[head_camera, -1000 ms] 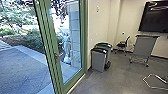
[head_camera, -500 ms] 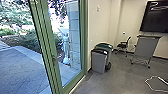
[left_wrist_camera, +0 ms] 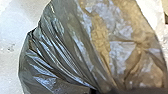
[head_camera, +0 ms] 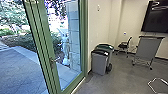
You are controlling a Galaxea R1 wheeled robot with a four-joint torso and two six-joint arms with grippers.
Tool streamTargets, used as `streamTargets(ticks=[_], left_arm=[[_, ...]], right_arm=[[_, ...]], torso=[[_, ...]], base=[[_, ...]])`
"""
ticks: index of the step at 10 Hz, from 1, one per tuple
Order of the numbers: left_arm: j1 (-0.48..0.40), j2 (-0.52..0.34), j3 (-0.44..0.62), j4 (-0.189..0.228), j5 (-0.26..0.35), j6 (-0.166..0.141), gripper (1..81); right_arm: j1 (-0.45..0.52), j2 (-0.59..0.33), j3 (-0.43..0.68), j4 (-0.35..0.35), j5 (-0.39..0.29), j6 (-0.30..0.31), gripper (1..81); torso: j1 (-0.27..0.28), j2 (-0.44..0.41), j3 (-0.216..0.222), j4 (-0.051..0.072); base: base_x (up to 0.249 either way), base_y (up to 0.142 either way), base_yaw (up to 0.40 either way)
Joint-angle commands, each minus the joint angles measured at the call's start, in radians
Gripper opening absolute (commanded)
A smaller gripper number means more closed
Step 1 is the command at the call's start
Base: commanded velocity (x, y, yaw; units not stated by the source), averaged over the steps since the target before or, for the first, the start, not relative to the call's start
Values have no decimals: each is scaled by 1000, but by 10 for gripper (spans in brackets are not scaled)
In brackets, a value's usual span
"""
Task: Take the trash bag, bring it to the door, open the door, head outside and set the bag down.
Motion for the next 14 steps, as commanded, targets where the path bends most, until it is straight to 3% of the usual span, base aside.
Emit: streamTargets(ticks=[1, 14], left_arm=[[-43, 7, 3, 12, 51, 1, 10], [-43, 10, 3, 12, 53, 1, 10]], right_arm=[[40, 18, -2, -18, -48, -6, 811], [40, 19, -1, -20, -48, -6, 811]], torso=[[0, 0, 0, 0], [0, 0, 0, 0]], base=[[160, 0, 0], [161, 0, 0]])
